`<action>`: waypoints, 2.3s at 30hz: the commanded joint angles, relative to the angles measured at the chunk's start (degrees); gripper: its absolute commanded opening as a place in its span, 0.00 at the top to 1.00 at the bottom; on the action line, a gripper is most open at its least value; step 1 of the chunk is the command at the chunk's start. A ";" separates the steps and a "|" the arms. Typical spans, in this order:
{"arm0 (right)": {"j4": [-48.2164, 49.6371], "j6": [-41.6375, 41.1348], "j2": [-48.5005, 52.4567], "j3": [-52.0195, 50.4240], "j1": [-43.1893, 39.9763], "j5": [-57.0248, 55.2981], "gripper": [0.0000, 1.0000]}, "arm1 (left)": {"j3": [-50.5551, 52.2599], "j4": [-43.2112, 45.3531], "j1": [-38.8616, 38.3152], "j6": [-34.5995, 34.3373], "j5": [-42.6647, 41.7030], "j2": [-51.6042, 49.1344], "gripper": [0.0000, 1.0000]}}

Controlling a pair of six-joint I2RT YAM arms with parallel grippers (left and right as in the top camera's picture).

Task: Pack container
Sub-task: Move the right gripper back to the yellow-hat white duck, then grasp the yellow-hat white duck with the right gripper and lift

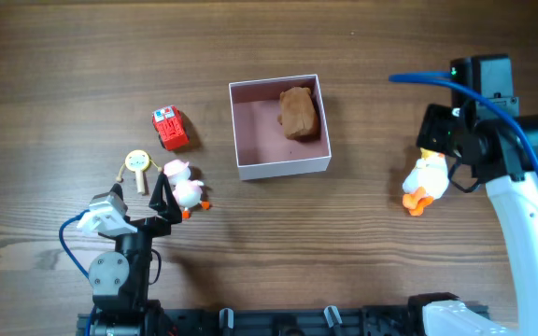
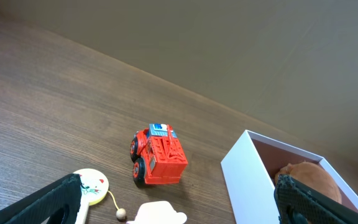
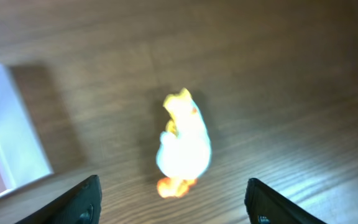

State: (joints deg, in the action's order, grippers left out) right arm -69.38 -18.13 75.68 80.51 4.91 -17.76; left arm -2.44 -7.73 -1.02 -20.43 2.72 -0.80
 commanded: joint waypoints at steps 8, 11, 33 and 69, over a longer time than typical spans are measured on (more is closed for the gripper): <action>15.28 0.98 1.05 -24.48 -4.57 9.51 0.12 | 0.42 0.15 -0.26 0.85 0.55 0.37 0.00; 19.58 0.28 1.09 -29.42 -4.57 9.70 0.12 | 0.42 0.15 -0.26 0.85 0.57 0.37 0.00; 20.44 10.58 0.63 -20.68 -4.55 21.29 0.96 | 0.42 0.15 -0.26 0.85 0.55 0.37 0.00; 34.67 -1.36 1.03 -39.17 -4.02 28.15 0.94 | 0.42 0.13 -0.26 0.85 0.55 0.37 0.00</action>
State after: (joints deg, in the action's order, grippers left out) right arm -35.05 -19.66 76.58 41.47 0.64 9.06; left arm -2.44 -7.73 -1.02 -20.43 2.72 -0.80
